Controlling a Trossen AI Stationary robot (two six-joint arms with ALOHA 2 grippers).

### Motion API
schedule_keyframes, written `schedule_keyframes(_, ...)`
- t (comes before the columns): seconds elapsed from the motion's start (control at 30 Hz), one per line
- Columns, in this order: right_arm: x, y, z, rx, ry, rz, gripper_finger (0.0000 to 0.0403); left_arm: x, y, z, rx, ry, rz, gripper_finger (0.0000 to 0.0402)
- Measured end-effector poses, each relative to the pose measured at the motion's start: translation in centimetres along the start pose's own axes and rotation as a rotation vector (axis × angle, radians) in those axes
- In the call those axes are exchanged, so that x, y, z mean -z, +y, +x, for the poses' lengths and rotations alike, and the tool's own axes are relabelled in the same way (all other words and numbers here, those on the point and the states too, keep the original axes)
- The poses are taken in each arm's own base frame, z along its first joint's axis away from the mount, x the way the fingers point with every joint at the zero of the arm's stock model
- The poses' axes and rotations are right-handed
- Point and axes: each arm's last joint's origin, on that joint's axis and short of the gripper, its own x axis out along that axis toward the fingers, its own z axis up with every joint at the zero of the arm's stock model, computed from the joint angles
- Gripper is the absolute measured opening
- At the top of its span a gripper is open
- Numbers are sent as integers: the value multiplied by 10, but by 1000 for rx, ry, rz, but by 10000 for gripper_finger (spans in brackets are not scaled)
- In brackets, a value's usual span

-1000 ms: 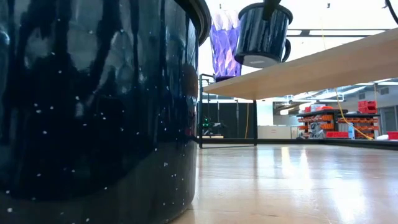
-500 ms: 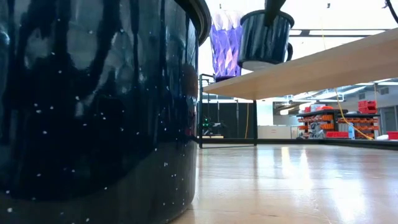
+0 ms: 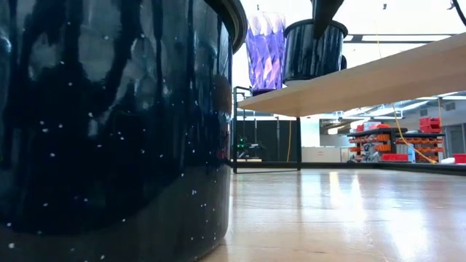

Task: Stack small to large cups/mugs on shelf
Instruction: Put the right black mug on the shelf

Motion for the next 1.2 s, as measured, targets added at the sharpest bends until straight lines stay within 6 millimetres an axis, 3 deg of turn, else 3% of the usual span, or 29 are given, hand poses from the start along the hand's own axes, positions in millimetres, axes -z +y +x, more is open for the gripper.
schedule_keyframes(0.9,-1,1,0,-3,-17,46,126,0,0,0,0,0,-7,107)
schedule_keyframes(1.2,-2,-1,1,-32,-1,34,114,0,0,0,0,0,-8,107)
